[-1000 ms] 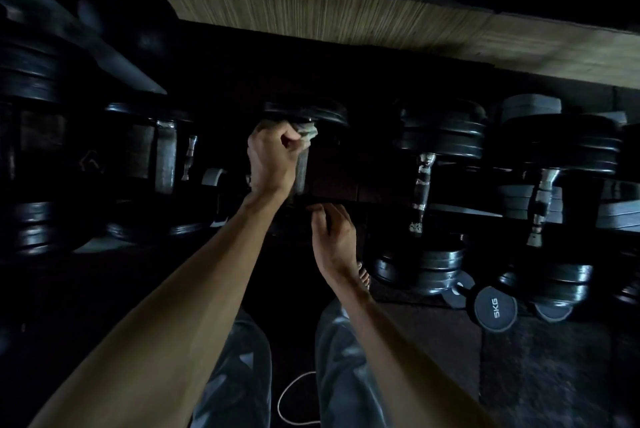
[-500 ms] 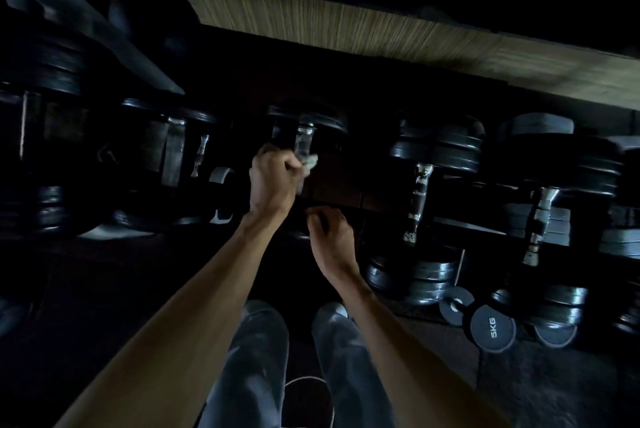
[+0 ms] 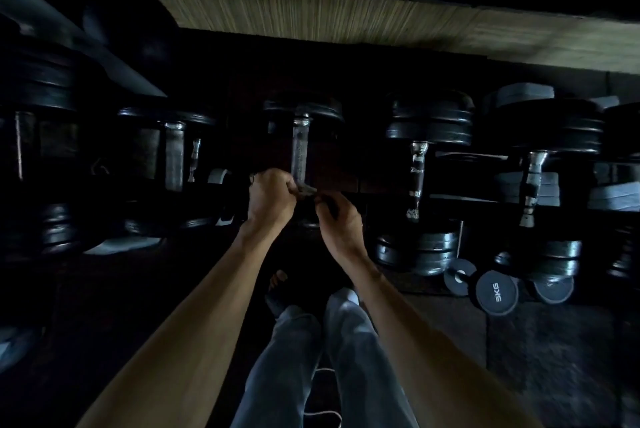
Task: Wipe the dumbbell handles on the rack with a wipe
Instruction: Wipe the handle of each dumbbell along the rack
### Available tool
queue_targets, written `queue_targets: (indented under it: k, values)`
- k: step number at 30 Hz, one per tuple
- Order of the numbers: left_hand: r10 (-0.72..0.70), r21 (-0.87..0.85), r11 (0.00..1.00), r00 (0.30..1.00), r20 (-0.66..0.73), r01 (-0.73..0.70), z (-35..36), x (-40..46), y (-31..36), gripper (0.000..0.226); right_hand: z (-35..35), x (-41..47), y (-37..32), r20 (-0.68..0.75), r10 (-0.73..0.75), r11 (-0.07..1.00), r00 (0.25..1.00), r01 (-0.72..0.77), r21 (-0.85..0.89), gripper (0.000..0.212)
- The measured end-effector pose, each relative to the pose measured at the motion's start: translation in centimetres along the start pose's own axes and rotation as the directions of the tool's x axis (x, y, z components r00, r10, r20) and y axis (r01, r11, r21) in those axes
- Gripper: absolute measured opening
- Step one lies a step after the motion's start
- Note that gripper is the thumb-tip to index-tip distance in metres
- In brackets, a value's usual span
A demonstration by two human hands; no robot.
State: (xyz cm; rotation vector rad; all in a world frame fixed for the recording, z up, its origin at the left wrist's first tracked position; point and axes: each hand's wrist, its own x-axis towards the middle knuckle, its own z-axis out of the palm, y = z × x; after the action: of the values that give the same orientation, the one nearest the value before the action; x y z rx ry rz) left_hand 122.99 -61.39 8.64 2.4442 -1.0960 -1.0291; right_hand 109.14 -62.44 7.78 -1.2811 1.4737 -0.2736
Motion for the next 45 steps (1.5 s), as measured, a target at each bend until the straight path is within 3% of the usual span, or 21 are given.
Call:
queue_targets:
  k: [3, 5, 7, 10, 15, 19, 21, 23, 26, 28, 31, 33, 35, 38, 40, 43, 45]
  values:
    - [0.043, -0.033, 0.999, 0.997, 0.068, -0.041, -0.7, -0.2, 0.8, 0.013, -1.0, 0.2, -0.1, 0.052, -0.03, 0.995, 0.998, 0.026, 0.092, 0.053]
    - [0.125, -0.111, 0.987, 0.987, 0.101, -0.114, -0.9, -0.5, 1.0, 0.009, -2.1, 0.4, -0.1, 0.129, -0.092, 0.995, 0.987, 0.085, 0.059, 0.061]
    - [0.201, -0.174, 0.97, 0.964, 0.177, -0.17, -0.6, -0.8, 0.7, 0.016, -3.4, 0.4, 0.2, 0.176, -0.154, 0.987, 0.972, 0.159, -0.016, 0.043]
    - [0.272, -0.234, 0.948, 0.932, 0.24, -0.217, 0.5, -1.5, 2.0, 0.006, -6.2, 0.2, 1.2, 0.136, -0.157, 0.987, 0.978, 0.151, 0.053, 0.018]
    - [0.321, -0.431, 0.874, 0.932, 0.167, -0.224, 4.6, -2.9, 6.4, 0.008, -11.7, 0.3, 2.3, 0.029, -0.151, 0.988, 0.988, 0.151, 0.01, 0.016]
    - [0.266, -0.536, 0.812, 0.964, -0.016, -0.233, 9.8, -4.4, 10.0, 0.013, -16.5, 1.6, 4.1, -0.144, -0.169, 0.985, 0.975, 0.172, 0.009, 0.012]
    - [0.182, -0.495, 0.838, 0.973, -0.144, -0.23, 12.9, -5.3, 11.2, 0.018, -19.1, 2.9, 5.4, -0.203, -0.128, 0.991, 0.971, 0.131, 0.002, 0.027]
    - [0.041, -0.457, 0.88, 0.978, -0.205, -0.132, 15.5, -6.3, 12.0, 0.026, -21.0, 4.0, 6.3, -0.254, -0.095, 0.994, 0.963, 0.079, -0.071, 0.036]
    - [-0.089, -0.323, 0.946, 0.936, -0.342, -0.028, 17.8, -7.2, 13.5, 0.043, -21.3, 6.2, 6.9, -0.274, -0.084, 0.984, 0.958, 0.037, -0.173, 0.019]
    - [-0.115, -0.33, 0.944, 0.907, -0.405, -0.027, 17.9, -7.1, 14.0, 0.043, -19.8, 7.6, 5.9, -0.247, -0.111, 0.982, 0.963, 0.067, -0.178, 0.018]
    - [-0.078, -0.332, 0.941, 0.916, -0.394, -0.062, 18.2, -7.0, 12.9, 0.043, -17.0, 8.7, 3.8, -0.197, -0.137, 0.988, 0.971, 0.118, -0.104, 0.023]
    - [-0.138, -0.419, 0.908, 0.937, -0.322, -0.01, 18.1, -7.0, 12.4, 0.045, -16.4, 8.1, 3.5, -0.196, -0.169, 0.982, 0.966, 0.149, -0.112, 0.022]
    - [-0.165, -0.439, 0.898, 0.929, -0.332, 0.002, 18.1, -6.9, 12.5, 0.046, -17.1, 6.6, 4.5, -0.115, -0.189, 0.963, 0.975, 0.162, -0.214, 0.023]
    - [-0.149, -0.428, 0.904, 0.927, -0.345, -0.014, 17.9, -7.1, 12.8, 0.047, -18.2, 5.3, 5.1, 0.086, -0.055, 0.912, 0.995, 0.085, -0.402, 0.024]
    - [-0.139, -0.415, 0.91, 0.925, -0.354, -0.022, 17.9, -7.1, 12.8, 0.048, -18.1, 6.8, 4.2, 0.012, -0.065, 0.927, 0.998, 0.065, -0.371, 0.027]
    - [-0.145, -0.408, 0.913, 0.93, -0.338, -0.006, 17.8, -7.1, 12.8, 0.052, -17.3, 9.6, 1.8, -0.26, -0.089, 0.984, 0.962, 0.045, -0.171, 0.035]
    - [-0.155, -0.406, 0.914, 0.934, -0.323, 0.012, 17.9, -7.1, 12.7, 0.053, -16.8, 9.7, 1.3, -0.308, -0.038, 0.996, 0.95, 0.013, -0.085, 0.035]
